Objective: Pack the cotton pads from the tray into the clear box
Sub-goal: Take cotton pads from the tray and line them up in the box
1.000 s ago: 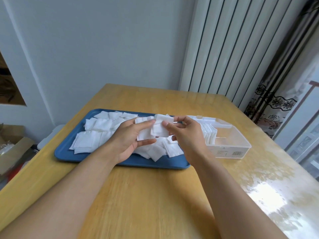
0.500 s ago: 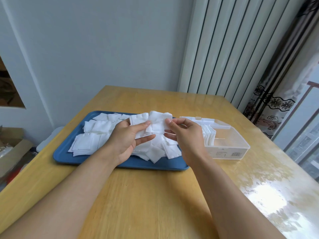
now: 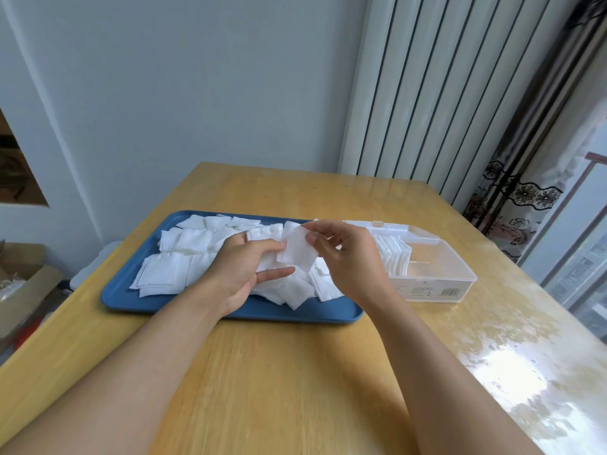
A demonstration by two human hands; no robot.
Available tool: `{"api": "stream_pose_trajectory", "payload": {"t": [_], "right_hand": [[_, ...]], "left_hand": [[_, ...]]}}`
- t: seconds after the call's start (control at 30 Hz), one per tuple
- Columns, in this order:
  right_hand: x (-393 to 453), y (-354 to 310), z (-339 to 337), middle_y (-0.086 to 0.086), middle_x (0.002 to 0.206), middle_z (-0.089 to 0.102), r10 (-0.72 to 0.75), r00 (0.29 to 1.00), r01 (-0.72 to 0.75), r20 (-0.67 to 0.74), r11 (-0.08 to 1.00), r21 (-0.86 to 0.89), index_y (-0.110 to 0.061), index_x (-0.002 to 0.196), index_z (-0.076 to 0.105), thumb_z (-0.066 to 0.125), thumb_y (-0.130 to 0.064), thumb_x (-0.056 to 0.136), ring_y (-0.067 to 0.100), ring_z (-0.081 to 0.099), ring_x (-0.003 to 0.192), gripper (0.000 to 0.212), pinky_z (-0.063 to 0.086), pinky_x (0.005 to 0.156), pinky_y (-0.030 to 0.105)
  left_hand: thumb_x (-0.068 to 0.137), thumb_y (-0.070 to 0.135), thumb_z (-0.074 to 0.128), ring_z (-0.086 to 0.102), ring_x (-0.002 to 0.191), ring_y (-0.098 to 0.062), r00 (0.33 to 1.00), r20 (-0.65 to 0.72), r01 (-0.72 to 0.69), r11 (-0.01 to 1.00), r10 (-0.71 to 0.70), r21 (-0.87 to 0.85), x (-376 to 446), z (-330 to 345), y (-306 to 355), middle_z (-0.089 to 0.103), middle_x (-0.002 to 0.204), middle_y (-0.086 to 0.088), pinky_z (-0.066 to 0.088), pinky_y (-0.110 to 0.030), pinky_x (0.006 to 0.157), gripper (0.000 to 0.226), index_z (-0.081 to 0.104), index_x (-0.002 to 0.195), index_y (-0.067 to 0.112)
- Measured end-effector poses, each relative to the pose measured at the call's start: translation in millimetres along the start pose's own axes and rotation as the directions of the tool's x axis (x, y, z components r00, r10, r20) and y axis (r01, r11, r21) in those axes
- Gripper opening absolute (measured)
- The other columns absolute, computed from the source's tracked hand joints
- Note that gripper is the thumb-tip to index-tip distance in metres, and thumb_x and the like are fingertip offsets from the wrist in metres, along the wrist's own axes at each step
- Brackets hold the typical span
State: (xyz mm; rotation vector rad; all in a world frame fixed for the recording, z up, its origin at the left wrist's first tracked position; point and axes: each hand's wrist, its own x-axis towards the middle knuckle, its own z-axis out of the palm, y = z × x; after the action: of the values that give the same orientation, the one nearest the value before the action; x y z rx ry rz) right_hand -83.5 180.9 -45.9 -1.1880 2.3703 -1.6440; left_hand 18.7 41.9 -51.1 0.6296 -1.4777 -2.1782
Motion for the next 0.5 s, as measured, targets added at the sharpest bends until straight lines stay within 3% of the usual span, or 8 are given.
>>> {"api": "stream_pose_trajectory", "payload": {"t": [0.13, 0.33, 0.43, 0.5], "right_hand": [[0.7, 4.1, -0.2, -0.011, 0.091, 0.071, -0.019, 1.0, 0.019, 0.0, 0.999, -0.047, -0.041, 0.095, 0.07, 0.068, -0.023, 0.096, 0.001, 0.057, 0.075, 0.018, 0.044, 0.068, 0.014], [1.9, 5.8, 0.0, -0.008, 0.087, 0.069, 0.005, 1.0, -0.005, -0.026, 1.0, -0.014, -0.035, 0.1, 0.072, 0.068, -0.024, 0.096, -0.001, 0.056, 0.07, 0.012, 0.042, 0.064, 0.012], [1.5, 5.9, -0.4, -0.01, 0.084, 0.066, 0.02, 1.0, -0.02, -0.019, 1.0, -0.005, -0.033, 0.103, 0.072, 0.068, -0.024, 0.096, -0.002, 0.056, 0.069, 0.012, 0.042, 0.064, 0.011], [1.8, 6.8, -0.9, -0.008, 0.087, 0.067, 0.031, 0.999, -0.032, -0.016, 0.999, -0.013, -0.033, 0.104, 0.072, 0.068, -0.025, 0.096, 0.0, 0.057, 0.071, 0.012, 0.043, 0.064, 0.012]], "left_hand": [[0.09, -0.006, 0.066, 0.07, 0.09, -0.019, 1.0, 0.03, 0.004, 1.0, -0.003, -0.001, -2.5, 3.7, -0.7, 0.074, 0.082, -0.001, 0.064, -0.042, 0.076, 0.016, 0.06, 0.095, 0.007], [0.095, 0.005, 0.062, 0.071, 0.104, -0.028, 0.988, 0.144, 0.058, 0.998, -0.058, 0.004, 1.8, 0.4, -3.3, 0.073, 0.111, -0.017, 0.063, -0.041, 0.073, 0.014, 0.07, 0.106, 0.002], [0.09, 0.02, 0.073, 0.07, 0.112, -0.024, 0.981, 0.185, 0.055, 0.998, -0.054, 0.003, 0.3, 1.4, -3.5, 0.074, 0.118, -0.014, 0.063, -0.042, 0.079, 0.026, 0.074, 0.112, 0.005], [0.082, 0.013, 0.08, 0.07, 0.113, -0.026, 0.987, 0.155, 0.021, 0.998, -0.03, 0.061, 0.0, 2.6, -5.9, 0.073, 0.119, -0.017, 0.063, -0.038, 0.076, 0.034, 0.072, 0.114, 0.005]]}}
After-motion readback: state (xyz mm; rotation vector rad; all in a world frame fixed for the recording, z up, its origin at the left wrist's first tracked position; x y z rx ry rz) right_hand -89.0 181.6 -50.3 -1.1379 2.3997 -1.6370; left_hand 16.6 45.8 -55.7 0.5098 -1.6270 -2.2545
